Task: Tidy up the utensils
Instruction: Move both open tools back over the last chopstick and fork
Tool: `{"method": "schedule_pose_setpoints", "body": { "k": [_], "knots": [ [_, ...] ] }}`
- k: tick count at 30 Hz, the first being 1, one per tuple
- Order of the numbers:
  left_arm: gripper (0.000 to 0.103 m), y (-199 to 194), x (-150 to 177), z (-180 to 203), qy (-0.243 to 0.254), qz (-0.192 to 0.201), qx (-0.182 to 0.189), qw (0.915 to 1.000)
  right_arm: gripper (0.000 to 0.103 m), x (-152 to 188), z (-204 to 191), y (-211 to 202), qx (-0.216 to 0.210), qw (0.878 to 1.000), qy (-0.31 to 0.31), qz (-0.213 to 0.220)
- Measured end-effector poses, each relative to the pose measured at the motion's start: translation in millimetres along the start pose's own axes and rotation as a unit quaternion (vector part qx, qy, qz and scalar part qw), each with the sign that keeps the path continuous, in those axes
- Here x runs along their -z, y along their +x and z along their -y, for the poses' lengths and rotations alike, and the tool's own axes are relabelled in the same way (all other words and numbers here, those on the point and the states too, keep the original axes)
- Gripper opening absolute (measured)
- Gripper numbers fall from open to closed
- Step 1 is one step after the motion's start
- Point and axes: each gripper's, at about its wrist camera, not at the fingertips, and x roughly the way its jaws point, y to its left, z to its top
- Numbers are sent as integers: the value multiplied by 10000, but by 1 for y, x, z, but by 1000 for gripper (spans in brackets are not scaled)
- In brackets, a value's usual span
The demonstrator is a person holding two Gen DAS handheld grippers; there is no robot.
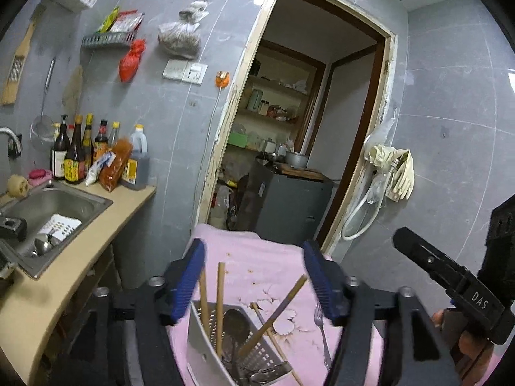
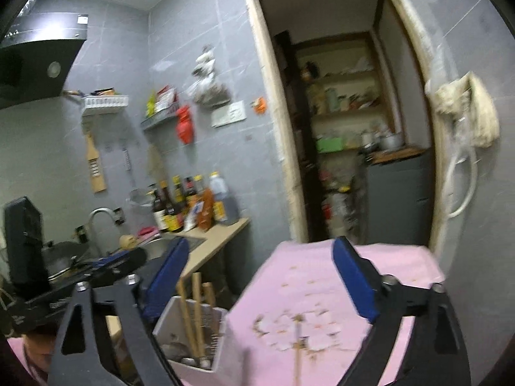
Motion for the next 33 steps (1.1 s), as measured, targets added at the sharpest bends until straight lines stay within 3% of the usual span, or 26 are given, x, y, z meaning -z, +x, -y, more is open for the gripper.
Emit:
{"method": "schedule_pose_setpoints", "body": {
  "k": [5,8,13,20,33],
  "knots": [
    [93,-9,-2,25,320,147,-184,9992,102,-9,15,-23,510,9985,-166,143],
    [102,-11,-1,41,484,216,-327,9981,102,-10,27,-35,847,9956,-364,146],
    [102,-9,8,73,774,328,-419,9956,102,-12,48,-51,1338,9886,-676,151],
    [102,12,25,111,971,244,-297,9945,102,-16,84,-65,1695,9829,-715,110],
    [102,87,58,160,1037,-237,-408,9935,102,0,168,-35,1843,9808,-571,-282]
  ]
}}
